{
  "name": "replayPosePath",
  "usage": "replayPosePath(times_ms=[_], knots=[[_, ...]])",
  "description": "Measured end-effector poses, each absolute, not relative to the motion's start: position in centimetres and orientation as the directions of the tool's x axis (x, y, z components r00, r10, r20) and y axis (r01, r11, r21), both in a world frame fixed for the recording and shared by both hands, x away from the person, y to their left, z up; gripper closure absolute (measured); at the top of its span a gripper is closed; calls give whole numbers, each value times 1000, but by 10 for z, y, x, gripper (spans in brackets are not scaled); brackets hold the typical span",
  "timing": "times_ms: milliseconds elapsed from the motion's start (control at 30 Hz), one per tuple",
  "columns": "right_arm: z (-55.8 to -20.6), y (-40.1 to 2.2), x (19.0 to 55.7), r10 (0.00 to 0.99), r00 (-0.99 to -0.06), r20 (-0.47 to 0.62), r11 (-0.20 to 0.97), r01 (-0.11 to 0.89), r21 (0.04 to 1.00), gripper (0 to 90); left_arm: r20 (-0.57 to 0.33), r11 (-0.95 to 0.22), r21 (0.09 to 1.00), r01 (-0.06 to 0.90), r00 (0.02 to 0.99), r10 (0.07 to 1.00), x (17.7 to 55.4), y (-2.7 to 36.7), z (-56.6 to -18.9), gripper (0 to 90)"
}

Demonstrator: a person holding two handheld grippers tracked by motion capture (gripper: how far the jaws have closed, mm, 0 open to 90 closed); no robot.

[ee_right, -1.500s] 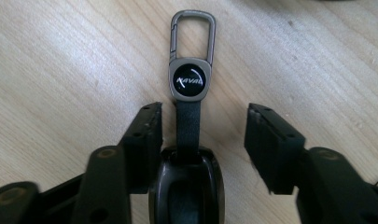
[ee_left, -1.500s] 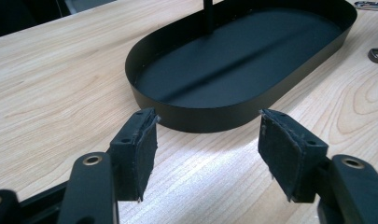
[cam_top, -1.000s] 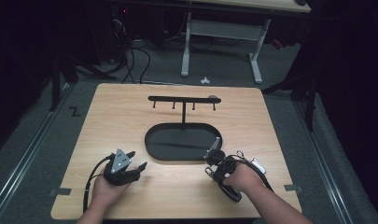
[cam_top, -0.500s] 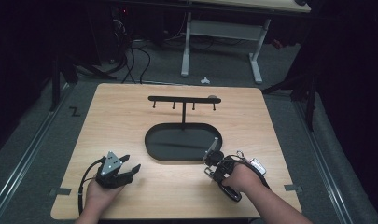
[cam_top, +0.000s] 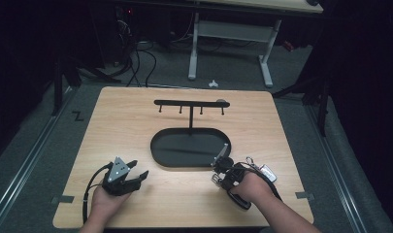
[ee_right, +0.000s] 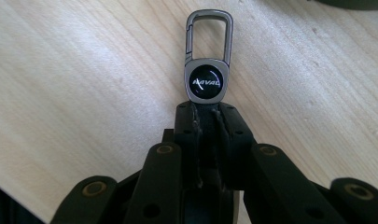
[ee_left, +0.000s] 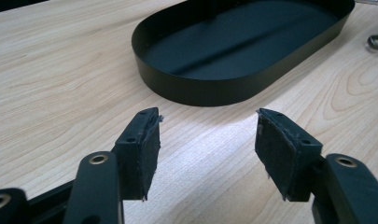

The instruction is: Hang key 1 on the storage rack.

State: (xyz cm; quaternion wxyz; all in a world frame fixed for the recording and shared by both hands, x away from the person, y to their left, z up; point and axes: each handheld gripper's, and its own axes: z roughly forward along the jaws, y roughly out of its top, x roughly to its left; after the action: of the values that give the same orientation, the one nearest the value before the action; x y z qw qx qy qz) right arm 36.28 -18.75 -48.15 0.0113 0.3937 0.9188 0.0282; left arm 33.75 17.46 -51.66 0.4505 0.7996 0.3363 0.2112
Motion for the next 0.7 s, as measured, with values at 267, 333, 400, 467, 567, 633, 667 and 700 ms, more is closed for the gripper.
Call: replayPosePath(times_ms=[267, 333, 400, 467, 567, 633, 667, 700], knots=[[-458, -196, 361, 729, -684, -10, 681, 724, 112, 802, 40, -370, 864, 342, 686, 726, 338, 173, -517, 393], [-456, -196, 359, 742, -670, -4, 667, 737, 110, 802, 39, -371, 864, 342, 687, 725, 337, 174, -517, 392], [-450, -198, 358, 742, -671, -3, 666, 736, 120, 802, 43, -373, 864, 339, 688, 724, 336, 174, -516, 392], [-444, -200, 358, 736, -677, -8, 671, 729, 133, 802, 44, -373, 864, 337, 689, 723, 335, 174, -516, 392], [-435, -202, 356, 739, -673, -16, 668, 730, 143, 803, 45, -376, 863, 337, 690, 723, 336, 174, -517, 391], [-426, -206, 358, 750, -661, -21, 656, 739, 155, 803, 48, -379, 862, 336, 691, 722, 336, 173, -517, 388], [-423, -208, 358, 762, -648, -13, 641, 750, 164, 803, 48, -381, 861, 336, 692, 720, 336, 173, -517, 388], [-419, -209, 358, 767, -642, -13, 634, 754, 169, 803, 51, -386, 859, 335, 694, 718, 336, 173, -517, 388]])
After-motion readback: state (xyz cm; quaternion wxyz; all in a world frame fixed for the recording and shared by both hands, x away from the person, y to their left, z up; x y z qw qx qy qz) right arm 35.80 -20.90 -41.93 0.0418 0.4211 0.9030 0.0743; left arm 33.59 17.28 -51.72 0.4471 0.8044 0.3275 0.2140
